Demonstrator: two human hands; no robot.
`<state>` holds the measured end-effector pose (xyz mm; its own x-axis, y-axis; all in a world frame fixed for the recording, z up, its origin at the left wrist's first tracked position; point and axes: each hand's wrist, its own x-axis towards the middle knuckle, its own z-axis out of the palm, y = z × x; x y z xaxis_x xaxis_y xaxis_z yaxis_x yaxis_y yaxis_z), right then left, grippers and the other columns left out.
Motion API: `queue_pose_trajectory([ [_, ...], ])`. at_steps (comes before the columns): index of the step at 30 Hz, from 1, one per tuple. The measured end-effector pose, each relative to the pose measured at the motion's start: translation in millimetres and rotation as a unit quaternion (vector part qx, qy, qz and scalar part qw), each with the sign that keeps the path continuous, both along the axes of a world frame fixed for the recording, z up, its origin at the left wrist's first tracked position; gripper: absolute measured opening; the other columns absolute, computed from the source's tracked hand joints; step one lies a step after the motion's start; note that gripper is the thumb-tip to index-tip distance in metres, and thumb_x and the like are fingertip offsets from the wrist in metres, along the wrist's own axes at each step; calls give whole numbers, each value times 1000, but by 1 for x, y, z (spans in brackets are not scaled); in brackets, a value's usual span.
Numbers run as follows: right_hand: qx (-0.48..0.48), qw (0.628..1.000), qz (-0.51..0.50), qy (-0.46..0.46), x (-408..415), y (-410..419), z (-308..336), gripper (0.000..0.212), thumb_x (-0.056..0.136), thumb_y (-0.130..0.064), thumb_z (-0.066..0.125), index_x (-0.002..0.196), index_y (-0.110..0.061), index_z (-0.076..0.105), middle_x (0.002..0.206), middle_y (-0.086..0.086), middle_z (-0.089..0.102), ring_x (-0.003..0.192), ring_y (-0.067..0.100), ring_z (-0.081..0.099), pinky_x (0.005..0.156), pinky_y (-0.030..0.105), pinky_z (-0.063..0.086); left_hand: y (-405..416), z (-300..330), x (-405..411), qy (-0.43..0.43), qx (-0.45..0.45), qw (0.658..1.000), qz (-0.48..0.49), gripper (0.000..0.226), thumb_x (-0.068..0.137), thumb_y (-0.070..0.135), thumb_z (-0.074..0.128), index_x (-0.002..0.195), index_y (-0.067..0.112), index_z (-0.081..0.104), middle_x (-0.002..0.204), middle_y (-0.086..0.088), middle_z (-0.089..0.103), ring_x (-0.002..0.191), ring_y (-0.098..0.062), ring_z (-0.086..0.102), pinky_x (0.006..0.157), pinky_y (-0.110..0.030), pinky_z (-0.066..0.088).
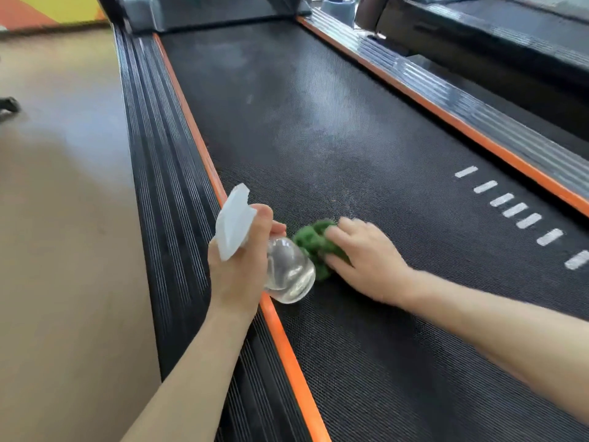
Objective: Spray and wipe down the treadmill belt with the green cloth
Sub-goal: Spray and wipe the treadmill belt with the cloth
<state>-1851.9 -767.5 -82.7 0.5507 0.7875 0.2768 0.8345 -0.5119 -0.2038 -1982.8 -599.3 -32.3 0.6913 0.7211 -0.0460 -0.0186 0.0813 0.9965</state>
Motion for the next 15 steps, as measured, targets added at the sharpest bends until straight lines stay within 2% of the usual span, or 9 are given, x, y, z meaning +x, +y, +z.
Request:
queue_pose_trajectory([
  [4,-49,991,122,8,-38,-77,9,30,99,-47,48,102,-20,60,94,-3,49,81,20,48,73,34,42,-2,1,1,-11,3,1000,3,17,102,32,67,101,16,74,85,-2,80,86,-9,75,85,-22,56],
  [7,-65,982,174,-26,0,-54,13,30,97,-42,49,98,-14,61,91,3,51,79,24,49,72,35,40,-3,0,5,-16,9,1000,3,18,102,30,68,101,14,75,78,1,79,80,0,72,76,-10,50],
  [9,-37,993,104,-35,53,-14,6,35,93,-42,47,98,-10,61,87,7,52,78,30,53,71,39,45,-3,-2,5,-13,15,1000,8,21,101,31,67,103,12,75,77,1,79,79,1,71,74,-8,48],
  [12,-14,997,-68,-16,130,38,1,36,96,-46,47,110,-14,56,97,12,56,93,37,58,81,43,47,-3,-4,4,-14,18,1000,7,22,101,35,66,105,16,75,79,2,79,82,0,72,74,-7,48],
  [15,-25,986,-167,-4,145,61,1,35,99,-44,48,119,-16,54,104,15,58,102,38,57,87,44,44,-1,-4,3,-13,16,1000,6,24,100,38,66,105,17,75,80,1,80,83,-1,72,75,-8,49],
])
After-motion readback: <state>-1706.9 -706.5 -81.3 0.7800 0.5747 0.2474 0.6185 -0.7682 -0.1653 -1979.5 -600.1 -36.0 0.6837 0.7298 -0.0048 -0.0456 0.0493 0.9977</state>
